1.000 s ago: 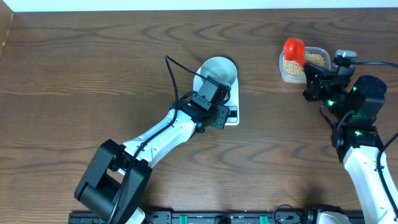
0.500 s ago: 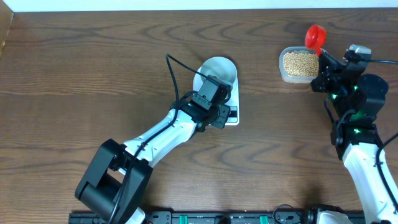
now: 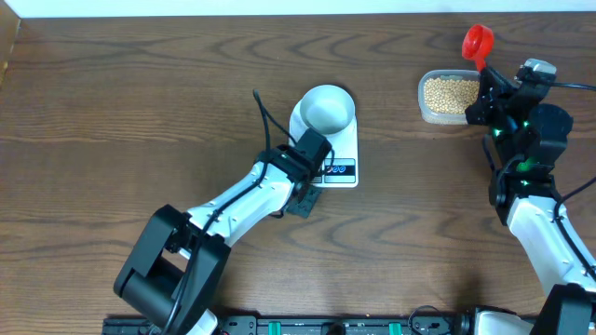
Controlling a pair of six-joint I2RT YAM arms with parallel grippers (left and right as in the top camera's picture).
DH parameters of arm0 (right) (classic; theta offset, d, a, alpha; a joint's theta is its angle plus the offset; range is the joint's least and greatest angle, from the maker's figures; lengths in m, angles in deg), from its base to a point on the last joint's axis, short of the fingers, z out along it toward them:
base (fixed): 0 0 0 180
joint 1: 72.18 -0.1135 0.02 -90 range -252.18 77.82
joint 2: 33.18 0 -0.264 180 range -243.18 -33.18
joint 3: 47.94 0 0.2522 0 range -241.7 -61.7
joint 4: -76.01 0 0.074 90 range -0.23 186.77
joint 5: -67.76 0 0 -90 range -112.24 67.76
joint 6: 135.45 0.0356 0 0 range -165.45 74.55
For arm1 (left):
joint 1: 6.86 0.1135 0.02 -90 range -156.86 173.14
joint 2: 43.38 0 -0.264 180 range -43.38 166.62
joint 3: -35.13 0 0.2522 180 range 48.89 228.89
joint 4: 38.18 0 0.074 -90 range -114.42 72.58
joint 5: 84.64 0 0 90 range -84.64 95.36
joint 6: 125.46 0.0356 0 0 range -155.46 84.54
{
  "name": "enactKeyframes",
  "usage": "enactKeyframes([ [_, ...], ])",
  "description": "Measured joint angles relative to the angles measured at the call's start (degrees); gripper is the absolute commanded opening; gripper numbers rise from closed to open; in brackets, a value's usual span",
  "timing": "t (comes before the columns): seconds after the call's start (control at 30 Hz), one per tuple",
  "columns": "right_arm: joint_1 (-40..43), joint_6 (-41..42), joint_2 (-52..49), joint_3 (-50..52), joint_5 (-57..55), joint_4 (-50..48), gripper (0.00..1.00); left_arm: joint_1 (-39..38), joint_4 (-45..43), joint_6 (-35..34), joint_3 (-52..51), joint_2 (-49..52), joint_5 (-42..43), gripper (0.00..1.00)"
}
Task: Scoop item into bowl and weigh 50g on scale
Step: 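Withdraw the left gripper from the scale to the left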
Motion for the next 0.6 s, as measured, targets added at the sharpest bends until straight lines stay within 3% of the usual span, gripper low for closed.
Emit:
enactKeyframes([
  [0.37,0.0,0.2,-0.09,-0.2,-2.64,-2.05,0.01,0.35,3.85,9.7,0.0,-1.66,-1.36,0.09],
  [0.6,0.0,0.94,-0.09,-1.6,-3.85,-2.08,0.01,0.35,3.85,12.63,0.0,-1.66,-4.81,0.27],
])
